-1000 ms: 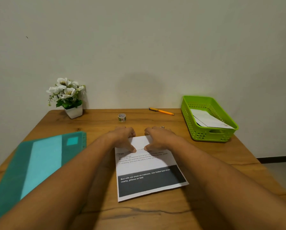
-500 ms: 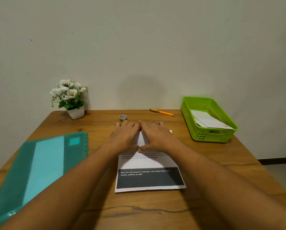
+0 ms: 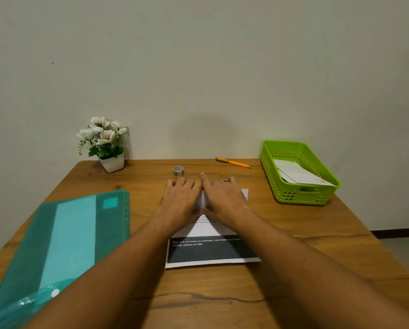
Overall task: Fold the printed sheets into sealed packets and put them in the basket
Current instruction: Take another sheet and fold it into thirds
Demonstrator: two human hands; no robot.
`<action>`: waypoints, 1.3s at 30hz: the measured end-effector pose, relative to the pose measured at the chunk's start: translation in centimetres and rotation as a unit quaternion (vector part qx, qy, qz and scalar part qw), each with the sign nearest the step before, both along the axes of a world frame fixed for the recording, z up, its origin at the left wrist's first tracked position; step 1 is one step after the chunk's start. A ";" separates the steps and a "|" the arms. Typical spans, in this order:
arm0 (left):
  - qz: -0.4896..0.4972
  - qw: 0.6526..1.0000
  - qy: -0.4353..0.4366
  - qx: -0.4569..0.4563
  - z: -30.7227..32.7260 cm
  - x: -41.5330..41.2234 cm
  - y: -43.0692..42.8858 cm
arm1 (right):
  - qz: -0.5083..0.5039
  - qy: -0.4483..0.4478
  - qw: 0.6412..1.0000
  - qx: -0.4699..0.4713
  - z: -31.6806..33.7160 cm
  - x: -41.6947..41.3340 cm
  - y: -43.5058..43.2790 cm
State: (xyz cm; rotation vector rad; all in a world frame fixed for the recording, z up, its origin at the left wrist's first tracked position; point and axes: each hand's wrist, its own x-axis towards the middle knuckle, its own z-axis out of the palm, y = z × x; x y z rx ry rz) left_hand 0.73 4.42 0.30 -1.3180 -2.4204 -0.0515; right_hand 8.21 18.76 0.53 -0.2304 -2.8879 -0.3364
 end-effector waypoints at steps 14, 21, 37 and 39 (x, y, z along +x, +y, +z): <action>0.032 0.999 0.012 -0.013 0.2 -1.4 -2.7 | -0.067 -0.032 0.997 0.037 0.7 4.1 4.2; 0.062 0.997 0.025 -0.047 0.8 -1.4 -2.1 | -0.088 -0.025 0.996 0.016 1.0 4.5 3.9; -0.026 0.993 -0.110 -0.028 -2.6 0.2 -2.9 | -0.025 -0.009 0.997 -0.073 -3.3 5.3 2.7; -0.027 0.991 -0.132 -0.015 -2.8 0.2 -2.9 | -0.026 -0.008 0.996 -0.083 -3.8 5.2 2.5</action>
